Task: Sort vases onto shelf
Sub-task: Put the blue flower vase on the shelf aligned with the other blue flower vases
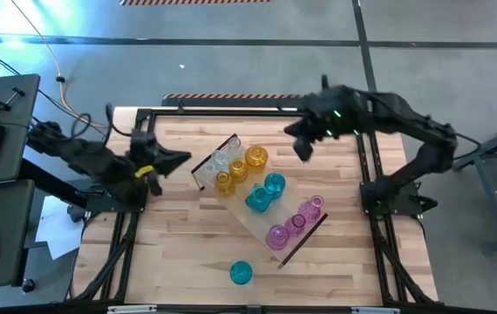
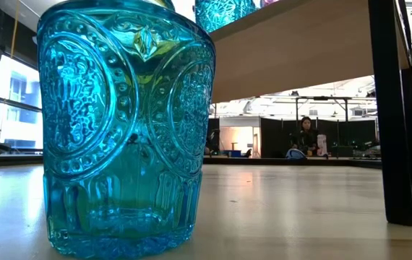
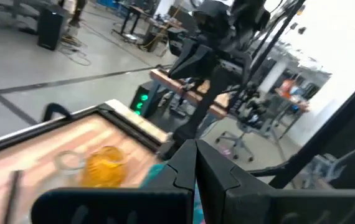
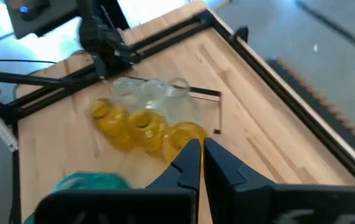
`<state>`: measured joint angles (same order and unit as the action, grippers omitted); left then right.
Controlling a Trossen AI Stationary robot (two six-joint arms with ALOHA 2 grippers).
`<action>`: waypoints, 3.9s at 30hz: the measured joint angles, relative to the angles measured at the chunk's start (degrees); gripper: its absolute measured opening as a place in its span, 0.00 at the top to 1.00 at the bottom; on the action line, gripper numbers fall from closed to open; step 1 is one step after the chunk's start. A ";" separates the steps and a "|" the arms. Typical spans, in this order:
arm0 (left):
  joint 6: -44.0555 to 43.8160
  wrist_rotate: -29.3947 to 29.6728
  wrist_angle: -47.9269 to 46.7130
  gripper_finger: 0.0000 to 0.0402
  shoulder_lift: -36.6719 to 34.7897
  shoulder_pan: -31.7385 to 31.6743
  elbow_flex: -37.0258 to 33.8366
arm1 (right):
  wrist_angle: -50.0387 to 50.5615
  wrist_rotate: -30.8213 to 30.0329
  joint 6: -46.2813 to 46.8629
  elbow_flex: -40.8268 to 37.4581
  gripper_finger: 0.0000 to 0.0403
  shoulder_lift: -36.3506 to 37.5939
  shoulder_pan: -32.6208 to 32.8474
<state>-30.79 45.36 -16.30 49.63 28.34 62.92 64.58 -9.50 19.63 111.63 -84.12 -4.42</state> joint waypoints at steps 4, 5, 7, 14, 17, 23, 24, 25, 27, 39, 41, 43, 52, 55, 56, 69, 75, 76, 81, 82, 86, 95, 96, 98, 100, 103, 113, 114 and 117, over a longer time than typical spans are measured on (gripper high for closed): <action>0.47 0.64 -6.23 1.00 -4.97 -0.17 -0.04 | -1.27 9.73 -1.70 0.00 1.00 -4.31 -8.77; 1.26 1.06 -7.68 1.00 -6.12 -0.31 -0.04 | -2.40 12.25 -1.69 0.00 1.00 -5.61 -10.64; 2.98 1.95 -8.68 1.00 -7.97 -0.66 -0.04 | -4.60 17.15 -1.23 0.00 1.00 -8.26 -14.08; 9.15 4.35 -9.45 1.00 -13.13 -1.06 -0.04 | -4.28 24.31 2.58 -0.07 1.00 -15.74 -21.70; 11.19 4.33 -9.74 1.00 -14.66 -1.06 -0.04 | -2.26 23.21 3.73 -0.07 1.00 -16.78 -22.72; 15.05 4.35 -9.76 1.00 -17.06 -1.06 -0.04 | 4.80 19.50 5.91 -0.07 1.00 -17.24 -22.98; 15.88 4.35 -9.95 1.00 -17.25 -1.06 -0.04 | 5.76 19.45 6.16 -0.07 1.00 -17.24 -22.98; 16.43 4.35 -10.02 1.00 -17.39 -1.06 -0.04 | 6.52 19.51 6.66 -0.07 1.00 -17.24 -22.98; 17.09 4.84 -10.09 1.00 -17.49 -1.06 -0.04 | 7.01 19.75 7.57 -0.07 1.00 -17.24 -22.98; 19.07 5.52 -12.48 1.00 -17.84 -1.06 -0.07 | 6.36 16.72 8.88 -0.04 1.00 -20.95 -21.65; 18.94 5.48 -12.57 1.00 -18.09 -1.04 -0.07 | 5.49 15.47 8.85 -0.04 1.00 -20.45 -21.67; 18.90 5.53 -12.52 1.00 -18.23 -1.06 -0.07 | 4.66 15.61 8.49 0.41 1.00 -19.68 -21.69; 18.74 5.45 -13.09 1.00 -18.19 -1.06 -0.07 | 3.99 15.17 5.11 11.05 1.00 -19.17 -15.86; 17.35 5.59 -13.45 1.00 -18.21 -1.06 -0.07 | 5.10 13.71 3.28 15.66 1.00 -19.17 -11.60; 16.91 5.72 -13.96 1.00 -18.21 -1.06 -0.07 | 5.17 13.23 2.72 16.99 1.00 -19.13 -10.04; -1.87 6.91 -26.29 1.00 -18.19 -1.06 -0.07 | 7.15 5.70 0.45 19.66 1.00 -19.39 6.48; -4.49 1.41 -28.08 1.00 -18.15 -1.04 -0.07 | 3.20 5.90 9.08 16.78 1.00 -19.45 12.67; -3.85 1.34 -28.08 1.00 -18.15 -1.03 -0.07 | 1.62 5.56 10.20 16.74 1.00 -19.74 13.87; -0.65 -0.12 -28.26 1.00 -18.15 -1.06 -0.07 | -10.17 2.88 13.50 16.76 1.00 -22.47 19.33; -0.01 -1.50 -28.70 1.00 -18.15 -1.06 -0.07 | -12.54 2.86 14.72 16.76 1.00 -23.12 20.14; 1.04 -8.27 -31.61 1.00 -18.15 -1.06 -0.07 | -20.63 2.59 19.91 16.76 1.00 -26.70 22.99; 2.62 -23.74 -37.33 1.00 -17.23 -1.03 -0.22 | -28.97 -2.74 28.45 18.35 1.00 -34.10 29.87; 3.10 -26.03 -37.50 1.00 -16.59 -1.01 -0.45 | -29.12 -4.68 29.51 18.38 1.00 -34.28 30.63; 3.90 -29.38 -37.36 1.00 -14.65 -1.01 -0.92 | -29.18 -8.58 31.85 18.46 1.00 -34.29 32.23; 4.38 -32.39 -37.85 1.00 -12.72 -1.01 -1.39 | -29.64 -10.95 34.40 18.53 1.00 -34.16 33.85; 6.08 -34.60 -38.27 1.00 -9.90 -0.88 -1.40 | -30.10 -12.46 39.18 18.53 1.00 -34.16 36.47; 7.08 -38.70 -37.32 1.00 -5.17 -0.86 -1.40 | -38.27 -31.49 43.69 18.52 1.00 -34.16 47.90; 7.07 -38.85 -37.34 1.00 -5.23 -0.86 -1.40 | -37.95 -33.72 44.94 18.43 1.00 -34.16 49.22; 6.95 -38.90 -37.37 1.00 -5.76 -0.86 -1.40 | -35.92 -39.45 49.09 18.36 1.00 -34.31 52.66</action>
<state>-23.84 6.46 -53.67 43.87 27.49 61.52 28.66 -48.95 68.73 129.99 -118.43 48.24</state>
